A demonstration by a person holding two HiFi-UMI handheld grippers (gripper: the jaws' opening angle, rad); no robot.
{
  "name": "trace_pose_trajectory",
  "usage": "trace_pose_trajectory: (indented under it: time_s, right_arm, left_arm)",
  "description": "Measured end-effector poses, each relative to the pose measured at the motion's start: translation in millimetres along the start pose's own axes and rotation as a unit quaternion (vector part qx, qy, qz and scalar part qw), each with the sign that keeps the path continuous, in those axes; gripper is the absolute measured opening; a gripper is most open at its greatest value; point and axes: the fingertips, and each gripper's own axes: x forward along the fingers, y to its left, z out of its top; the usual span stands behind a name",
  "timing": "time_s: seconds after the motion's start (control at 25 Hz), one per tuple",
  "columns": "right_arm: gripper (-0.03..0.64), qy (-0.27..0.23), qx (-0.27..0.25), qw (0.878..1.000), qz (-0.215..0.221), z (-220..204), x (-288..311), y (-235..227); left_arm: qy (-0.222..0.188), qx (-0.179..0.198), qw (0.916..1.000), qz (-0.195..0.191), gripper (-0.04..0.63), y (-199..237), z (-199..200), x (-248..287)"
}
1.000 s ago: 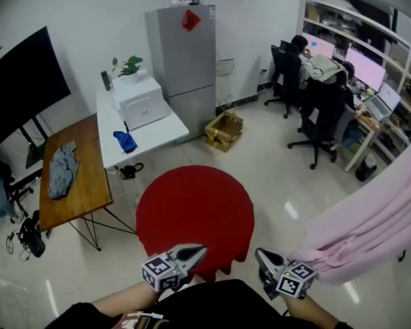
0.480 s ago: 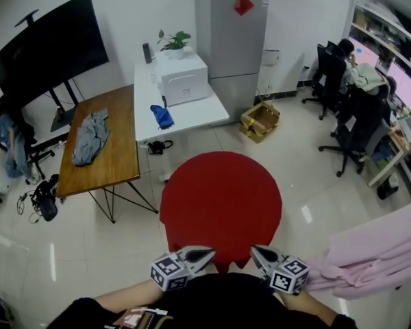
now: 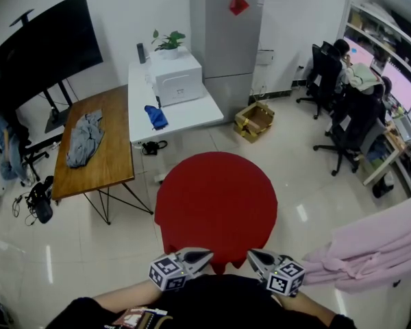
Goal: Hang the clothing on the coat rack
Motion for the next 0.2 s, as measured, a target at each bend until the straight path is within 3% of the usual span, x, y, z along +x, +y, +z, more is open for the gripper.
trace_pose_trajectory:
  time_s: [0.2]
  right_arm:
    - [0.0, -0.001, -0.002, 1.0, -0.004, -0.7, -2.8, -1.7]
  left_arm:
    - [-0.001, 0.001, 1.0, -0.001, 0.0, 2.2, -3.7, 1.3]
